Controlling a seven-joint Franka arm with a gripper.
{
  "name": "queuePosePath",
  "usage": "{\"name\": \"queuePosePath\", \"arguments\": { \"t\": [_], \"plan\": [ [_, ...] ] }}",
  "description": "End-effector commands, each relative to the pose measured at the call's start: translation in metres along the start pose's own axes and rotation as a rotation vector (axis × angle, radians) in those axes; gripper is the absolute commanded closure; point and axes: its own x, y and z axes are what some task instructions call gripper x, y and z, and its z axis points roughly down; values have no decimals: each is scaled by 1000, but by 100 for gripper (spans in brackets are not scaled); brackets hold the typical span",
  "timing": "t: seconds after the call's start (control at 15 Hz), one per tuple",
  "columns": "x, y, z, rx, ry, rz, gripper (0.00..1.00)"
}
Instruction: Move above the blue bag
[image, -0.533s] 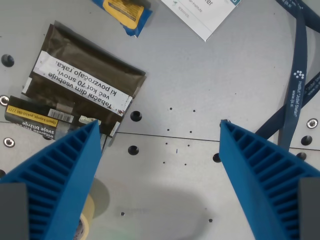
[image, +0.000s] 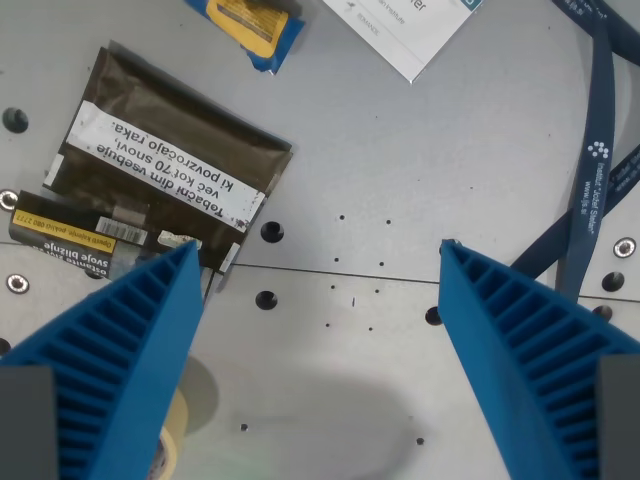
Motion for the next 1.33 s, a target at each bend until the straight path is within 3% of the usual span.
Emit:
{"name": "queuePosePath", "arguments": {
  "t": [0.07,0.53,1.33],
  "plan": [
    [2,-2,3,4,11,-84,0],
    [11,-10,24,10,33,-281,0],
    [34,-35,80,22,59,-682,0]
  ]
}}
